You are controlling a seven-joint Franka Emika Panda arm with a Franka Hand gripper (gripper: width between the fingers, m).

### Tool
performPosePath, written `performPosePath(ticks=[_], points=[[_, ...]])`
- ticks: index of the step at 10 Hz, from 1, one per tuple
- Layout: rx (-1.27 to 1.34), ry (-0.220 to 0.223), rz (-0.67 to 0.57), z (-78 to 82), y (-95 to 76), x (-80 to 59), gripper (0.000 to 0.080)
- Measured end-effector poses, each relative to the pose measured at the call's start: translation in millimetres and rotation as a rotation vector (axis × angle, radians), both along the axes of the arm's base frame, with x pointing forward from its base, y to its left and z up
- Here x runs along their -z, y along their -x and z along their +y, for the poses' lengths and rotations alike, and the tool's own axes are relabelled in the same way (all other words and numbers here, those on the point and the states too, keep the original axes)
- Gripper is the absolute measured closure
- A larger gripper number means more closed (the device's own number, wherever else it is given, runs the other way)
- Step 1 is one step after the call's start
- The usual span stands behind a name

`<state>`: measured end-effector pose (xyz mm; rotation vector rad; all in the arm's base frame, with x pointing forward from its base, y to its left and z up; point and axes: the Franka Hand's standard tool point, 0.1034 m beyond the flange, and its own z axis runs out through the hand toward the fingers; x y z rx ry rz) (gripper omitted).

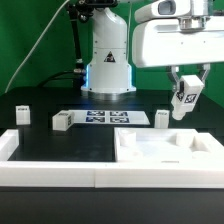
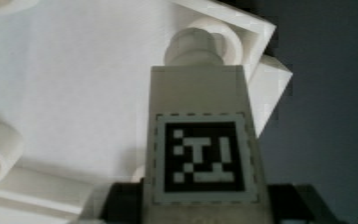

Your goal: Assemble one leg

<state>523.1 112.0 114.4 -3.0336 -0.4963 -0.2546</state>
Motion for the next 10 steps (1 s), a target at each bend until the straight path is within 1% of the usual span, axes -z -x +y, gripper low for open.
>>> performPosePath(ticks=[1, 3, 4, 5, 7, 8, 9, 10], points=[[0.032, -0.013, 0.005, -0.1, -7.7, -1.4, 0.0508], [0.079, -0.044, -0.014, 2.6, -35.3, -2.2, 0.0508], [0.078, -0.049, -0.029, 1.3, -47.5, -1.6, 0.0508], [0.067, -0.05, -0.045, 1.6, -55.0, -1.7, 0.0508], [0.06, -0.054, -0.103, 0.6, -57.9, -2.2, 0.0508], [0.06, -0.053, -0.097, 0.4, -56.1, -0.7, 0.0508], [0.064, -0.063, -0.191, 0.5, -62.2, -4.3, 0.0508], [0.054, -0.069, -0.263, 3.6, -31.9, 12.5, 0.0508]])
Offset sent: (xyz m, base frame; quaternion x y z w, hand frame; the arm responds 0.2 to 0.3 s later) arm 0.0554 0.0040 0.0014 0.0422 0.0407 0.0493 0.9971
